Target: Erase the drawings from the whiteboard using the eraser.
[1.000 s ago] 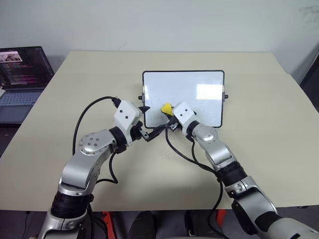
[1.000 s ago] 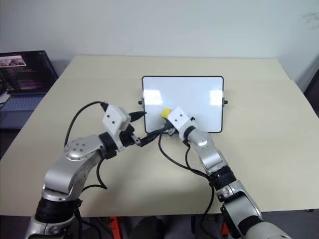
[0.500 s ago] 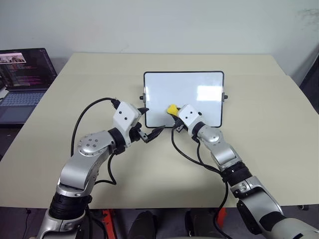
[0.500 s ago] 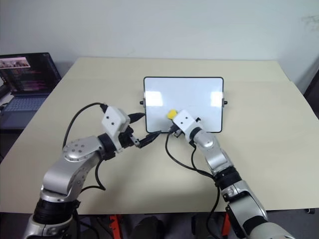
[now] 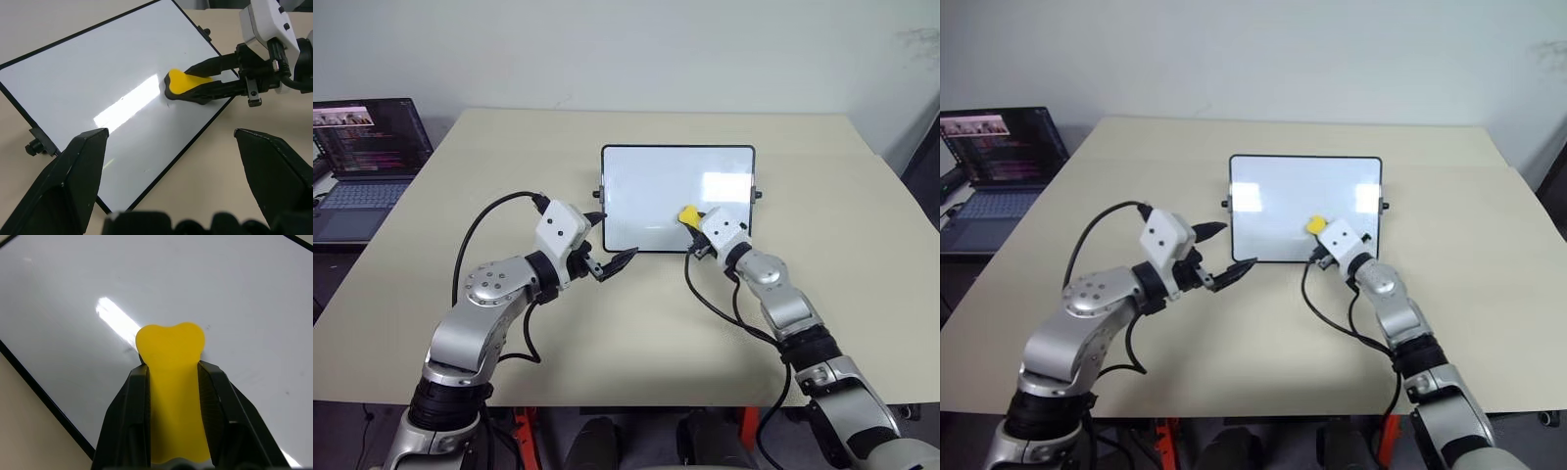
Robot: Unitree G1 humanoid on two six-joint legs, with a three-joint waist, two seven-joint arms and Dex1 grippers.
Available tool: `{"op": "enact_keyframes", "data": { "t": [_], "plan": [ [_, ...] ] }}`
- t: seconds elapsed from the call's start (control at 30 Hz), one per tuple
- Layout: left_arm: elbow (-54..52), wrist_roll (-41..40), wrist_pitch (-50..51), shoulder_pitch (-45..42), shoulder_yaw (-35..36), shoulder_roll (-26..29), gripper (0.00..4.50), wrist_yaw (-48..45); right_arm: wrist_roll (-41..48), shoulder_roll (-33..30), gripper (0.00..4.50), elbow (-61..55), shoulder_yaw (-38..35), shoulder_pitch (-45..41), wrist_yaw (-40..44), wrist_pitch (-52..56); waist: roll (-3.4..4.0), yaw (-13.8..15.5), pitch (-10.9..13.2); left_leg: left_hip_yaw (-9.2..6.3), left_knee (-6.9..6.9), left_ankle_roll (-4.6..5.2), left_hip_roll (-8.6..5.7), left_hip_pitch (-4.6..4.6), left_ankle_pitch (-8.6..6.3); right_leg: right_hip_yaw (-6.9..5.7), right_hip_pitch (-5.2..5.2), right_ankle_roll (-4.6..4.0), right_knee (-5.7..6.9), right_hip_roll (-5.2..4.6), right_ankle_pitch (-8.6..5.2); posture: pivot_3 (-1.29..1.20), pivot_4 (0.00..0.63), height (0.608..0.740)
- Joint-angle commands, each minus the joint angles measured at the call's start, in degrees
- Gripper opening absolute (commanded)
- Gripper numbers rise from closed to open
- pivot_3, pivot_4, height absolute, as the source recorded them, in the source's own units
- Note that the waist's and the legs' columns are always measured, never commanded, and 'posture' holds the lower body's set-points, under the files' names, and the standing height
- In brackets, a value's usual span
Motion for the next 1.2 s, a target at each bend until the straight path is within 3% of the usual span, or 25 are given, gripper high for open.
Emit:
{"op": "enact_keyframes", "data": {
  "t": [0.03,0.33,0.53,0.67,0.8,1.2],
  "plan": [
    [-1.20,-0.33,-1.34,-1.15,1.22,0.45,4.50,-0.32,0.09,-3.51,1.10,2.62,-3.80,2.23,-0.71,2.83,0.00,0.04,0.00,-0.02,0.00,0.00,0.00,0.11,0.00,-0.02,0.11,0.00,-0.02,0.00,0.00,0.00,0.150,0.740],
    [-0.80,-0.27,-1.41,-1.52,1.16,0.42,4.50,-0.32,2.06,-5.32,1.10,-3.85,-5.36,3.09,0.63,6.08,0.00,-0.01,0.01,-0.02,-0.04,0.01,0.02,0.28,0.00,-0.01,0.26,0.01,-0.03,0.00,-0.01,0.00,0.150,0.740],
    [-0.46,-0.23,-1.53,-1.88,1.05,0.35,4.50,-0.39,3.47,-1.09,1.10,-14.65,-4.41,1.57,1.09,13.35,0.05,-0.14,0.09,-0.02,-0.16,0.00,0.03,0.10,0.00,0.00,0.02,0.00,-0.04,0.00,-0.01,0.00,0.150,0.740],
    [-0.40,-0.18,-1.49,-2.06,0.87,0.19,4.50,-0.25,3.86,2.21,1.10,-19.31,-3.35,0.35,1.07,17.51,0.12,-0.32,0.13,-0.01,-0.18,-0.03,0.06,-0.76,0.01,-0.01,-0.87,-0.02,0.03,0.01,0.00,0.00,0.150,0.740],
    [-0.43,-0.19,-1.49,-2.09,0.82,0.18,4.50,-0.23,3.85,5.50,1.10,-23.11,-1.52,0.62,1.05,20.51,0.16,-0.17,0.15,-0.04,-0.31,-0.07,0.09,-0.89,-0.01,-0.11,-0.92,-0.05,-0.22,-0.02,-0.09,0.00,0.150,0.740],
    [0.30,-0.03,-1.89,-2.55,0.88,0.49,4.50,-0.60,2.45,11.76,1.10,-14.77,2.97,-1.02,0.28,14.56,0.16,-0.23,0.16,-0.01,-0.73,-0.09,0.08,-0.83,0.00,-0.15,-0.97,-0.07,-0.43,-0.06,-0.11,0.00,0.150,0.740]
  ]
}}
